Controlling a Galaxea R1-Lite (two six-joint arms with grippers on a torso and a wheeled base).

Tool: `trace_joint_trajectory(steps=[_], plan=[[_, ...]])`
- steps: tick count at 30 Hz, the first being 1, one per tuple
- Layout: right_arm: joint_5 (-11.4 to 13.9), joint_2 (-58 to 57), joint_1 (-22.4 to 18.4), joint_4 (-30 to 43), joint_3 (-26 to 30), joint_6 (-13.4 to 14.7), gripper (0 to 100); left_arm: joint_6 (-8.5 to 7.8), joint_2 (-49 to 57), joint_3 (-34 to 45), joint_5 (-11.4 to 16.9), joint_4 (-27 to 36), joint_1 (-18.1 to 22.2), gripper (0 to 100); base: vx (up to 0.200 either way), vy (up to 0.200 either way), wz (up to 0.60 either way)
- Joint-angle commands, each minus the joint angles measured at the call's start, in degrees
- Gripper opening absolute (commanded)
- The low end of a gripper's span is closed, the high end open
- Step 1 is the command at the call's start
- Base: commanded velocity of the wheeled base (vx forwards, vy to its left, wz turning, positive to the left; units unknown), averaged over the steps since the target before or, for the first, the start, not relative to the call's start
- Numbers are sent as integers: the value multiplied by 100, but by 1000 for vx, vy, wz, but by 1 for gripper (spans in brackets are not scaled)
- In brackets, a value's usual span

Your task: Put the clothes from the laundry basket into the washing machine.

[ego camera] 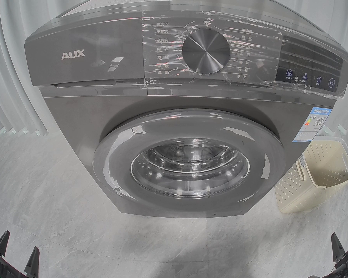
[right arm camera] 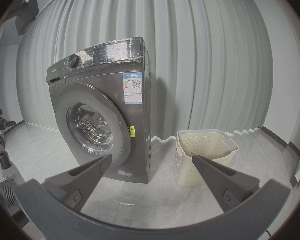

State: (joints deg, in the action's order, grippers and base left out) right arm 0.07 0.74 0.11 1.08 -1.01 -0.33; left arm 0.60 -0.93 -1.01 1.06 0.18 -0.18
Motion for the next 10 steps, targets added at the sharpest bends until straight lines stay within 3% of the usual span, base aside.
trace_joint_trajectory(steps=[1,10], plan=[[1,-57,7,6,57,-2,100,2,93,92,-1,-1,1,100,0,0,0],[1,-48,7,6,57,-2,100,-69,93,92,-27,-1,1,100,0,0,0]])
